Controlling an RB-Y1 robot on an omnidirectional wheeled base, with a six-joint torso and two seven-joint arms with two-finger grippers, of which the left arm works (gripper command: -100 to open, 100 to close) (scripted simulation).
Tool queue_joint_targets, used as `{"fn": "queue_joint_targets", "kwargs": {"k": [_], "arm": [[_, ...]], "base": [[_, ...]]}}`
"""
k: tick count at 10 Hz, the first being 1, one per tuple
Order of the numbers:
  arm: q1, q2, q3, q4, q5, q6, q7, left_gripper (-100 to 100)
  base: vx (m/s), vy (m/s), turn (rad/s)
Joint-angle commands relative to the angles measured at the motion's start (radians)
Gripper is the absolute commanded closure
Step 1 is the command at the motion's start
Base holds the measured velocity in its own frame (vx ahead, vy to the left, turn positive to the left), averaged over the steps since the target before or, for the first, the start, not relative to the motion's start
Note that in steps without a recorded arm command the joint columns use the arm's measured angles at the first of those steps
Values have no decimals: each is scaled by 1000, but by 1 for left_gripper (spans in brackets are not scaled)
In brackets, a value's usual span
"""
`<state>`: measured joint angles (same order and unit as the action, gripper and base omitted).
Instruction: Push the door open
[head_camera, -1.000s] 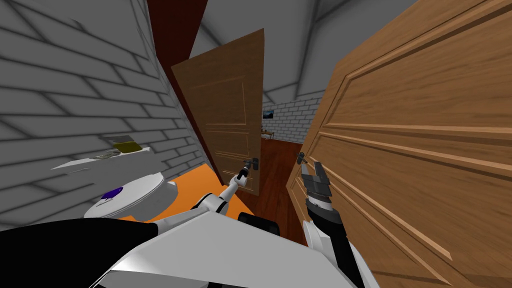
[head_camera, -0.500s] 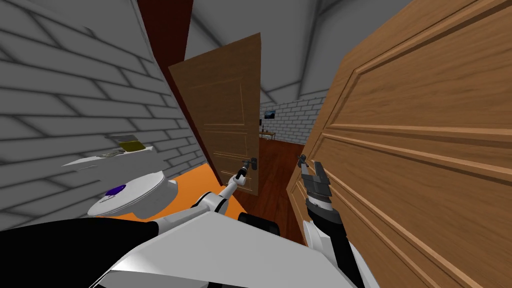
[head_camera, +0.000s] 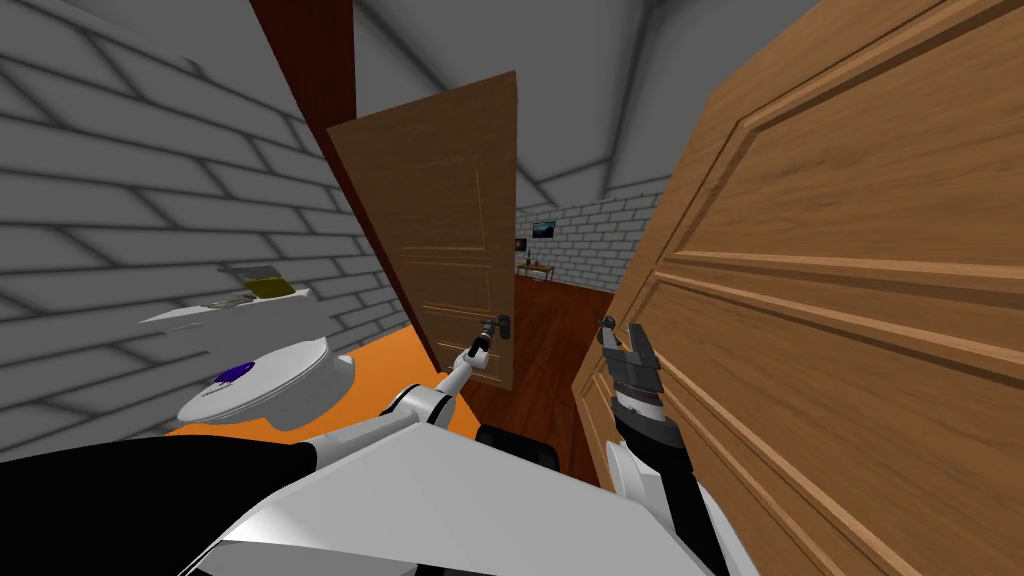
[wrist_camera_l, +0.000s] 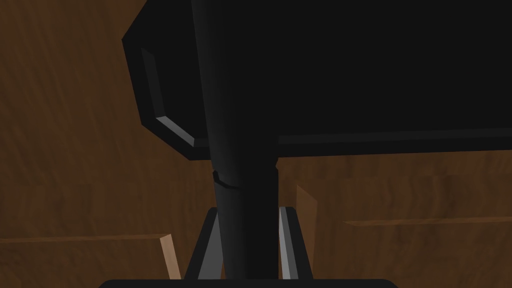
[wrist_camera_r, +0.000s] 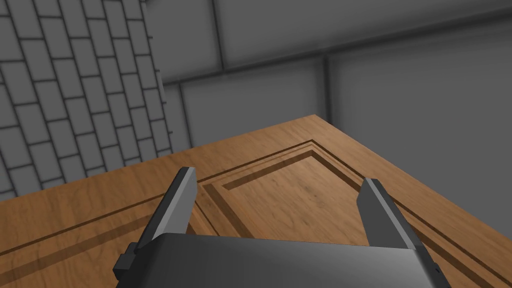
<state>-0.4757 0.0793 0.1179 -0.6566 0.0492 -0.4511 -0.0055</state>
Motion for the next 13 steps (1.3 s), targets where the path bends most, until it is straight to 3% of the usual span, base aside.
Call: {"fn": "queue_joint_targets", "kwargs": {"k": [1,6,7,8,11,13], "arm": [[6,1,20,-17,4,4,-12,100],[6,-2,61,-16,16,6,-26,100],[7,4,60,-11,16,6,-24,100],[2,5,84,-13,20,3,-50,100],[-5,-7,120,-13,25,-2,-96,100],[-10,-25,148,-13,29,-5,-131,100]], "base": [[150,-138,76],[157,-112,62],[69,-30,37],[98,-29,87],[170,-56,102],[205,-50,106]]}}
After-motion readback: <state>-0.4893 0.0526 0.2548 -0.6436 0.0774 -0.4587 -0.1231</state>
